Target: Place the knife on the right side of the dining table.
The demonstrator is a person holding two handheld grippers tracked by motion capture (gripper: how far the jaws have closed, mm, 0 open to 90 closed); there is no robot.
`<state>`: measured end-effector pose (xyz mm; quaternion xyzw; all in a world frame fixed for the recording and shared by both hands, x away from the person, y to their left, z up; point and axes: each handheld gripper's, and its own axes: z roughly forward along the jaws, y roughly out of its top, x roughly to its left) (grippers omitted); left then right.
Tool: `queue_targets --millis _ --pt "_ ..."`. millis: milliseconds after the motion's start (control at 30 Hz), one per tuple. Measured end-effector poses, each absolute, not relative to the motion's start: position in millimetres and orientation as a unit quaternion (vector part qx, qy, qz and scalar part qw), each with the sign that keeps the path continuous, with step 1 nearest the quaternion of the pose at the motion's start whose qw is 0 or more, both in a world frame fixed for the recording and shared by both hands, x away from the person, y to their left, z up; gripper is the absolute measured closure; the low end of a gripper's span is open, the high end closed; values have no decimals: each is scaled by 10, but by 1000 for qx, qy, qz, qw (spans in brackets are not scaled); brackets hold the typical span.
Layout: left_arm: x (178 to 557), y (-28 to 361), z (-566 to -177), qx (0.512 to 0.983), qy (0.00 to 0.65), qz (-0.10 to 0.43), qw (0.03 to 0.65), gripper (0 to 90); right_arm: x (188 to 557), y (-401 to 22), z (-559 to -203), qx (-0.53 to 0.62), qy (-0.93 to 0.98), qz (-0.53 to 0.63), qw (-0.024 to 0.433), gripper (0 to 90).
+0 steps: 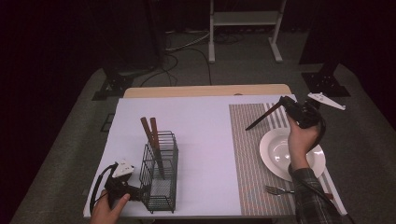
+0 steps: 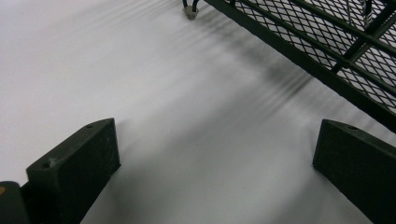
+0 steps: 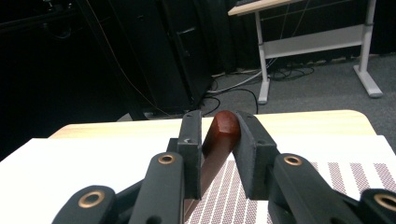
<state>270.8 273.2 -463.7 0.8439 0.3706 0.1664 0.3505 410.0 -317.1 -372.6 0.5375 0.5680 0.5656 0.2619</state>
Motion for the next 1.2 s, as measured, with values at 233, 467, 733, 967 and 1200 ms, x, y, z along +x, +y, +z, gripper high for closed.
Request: queue_targets --millis 233,467,733,967,1200 --pt "2709 2732 -4637 844 371 167 351 0 4117 -3227 -3760 549 561 567 250 643" --pt "2709 2732 -4637 844 370 167 350 0 4132 -3277 -3790 561 557 563 239 616" --pt "2709 2732 -4637 844 371 166 350 0 4146 -3346 -3835 574 555 557 229 588" --pt "2709 2732 -4637 844 371 166 350 0 4152 -3423 -3896 588 553 551 215 560" --pt "2709 2731 -4638 843 371 166 351 0 4148 -3504 -3961 600 552 544 201 544"
